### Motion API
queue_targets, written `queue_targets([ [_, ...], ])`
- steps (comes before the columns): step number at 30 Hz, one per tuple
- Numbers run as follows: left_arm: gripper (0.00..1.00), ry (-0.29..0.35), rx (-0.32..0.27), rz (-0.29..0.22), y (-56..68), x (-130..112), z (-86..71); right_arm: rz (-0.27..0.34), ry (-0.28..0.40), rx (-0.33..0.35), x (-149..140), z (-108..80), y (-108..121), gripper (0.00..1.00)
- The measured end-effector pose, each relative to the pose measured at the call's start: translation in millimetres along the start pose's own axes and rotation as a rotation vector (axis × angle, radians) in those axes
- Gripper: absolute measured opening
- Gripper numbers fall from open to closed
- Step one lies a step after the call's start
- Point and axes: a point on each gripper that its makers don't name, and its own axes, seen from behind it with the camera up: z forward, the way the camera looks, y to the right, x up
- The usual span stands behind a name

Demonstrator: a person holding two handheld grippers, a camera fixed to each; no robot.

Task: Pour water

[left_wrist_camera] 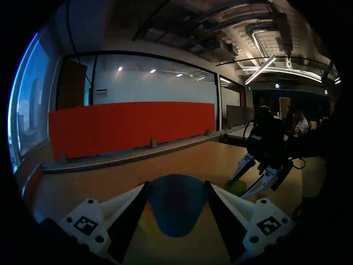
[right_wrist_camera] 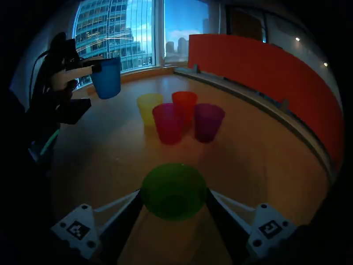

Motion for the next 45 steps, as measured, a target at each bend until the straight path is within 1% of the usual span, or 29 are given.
queue_targets([
  [5,0.90,-0.016,0.009,-0.007,-4.5,-5.0,-0.7,-0.008,0.002,-0.008,-2.4,-4.5,-1.9,1.00],
  [11,0.90,-0.052,0.017,-0.009,-7.8,-17.2,-1.6,-0.004,0.011,-0.026,-4.5,-13.3,-0.2,1.00],
  [14,0.90,-0.080,0.026,-0.012,-10.9,-28.1,-2.3,0.002,0.016,-0.039,-6.2,-18.9,2.1,1.00],
  [20,0.90,-0.165,0.036,-0.034,-18.4,-59.2,-3.4,0.017,0.026,-0.060,-10.1,-31.1,4.5,1.00],
  [23,0.90,-0.206,0.034,-0.039,-20.1,-75.0,-2.4,0.022,0.037,-0.070,-8.8,-37.6,5.5,1.00],
  [27,0.90,-0.258,0.026,-0.033,-19.1,-93.8,-1.1,0.027,0.055,-0.082,-3.7,-45.0,6.9,1.00],
  [32,0.90,-0.310,0.013,-0.023,-16.0,-111.8,1.1,0.032,0.076,-0.094,2.8,-51.5,9.4,1.00],
  [38,0.90,-0.340,0.006,-0.024,-14.4,-124.1,5.5,0.037,0.093,-0.098,8.8,-55.5,9.4,1.00],
  [45,0.90,-0.375,0.000,-0.018,-13.8,-136.6,7.6,0.036,0.097,-0.098,10.7,-58.3,9.4,1.00],
])
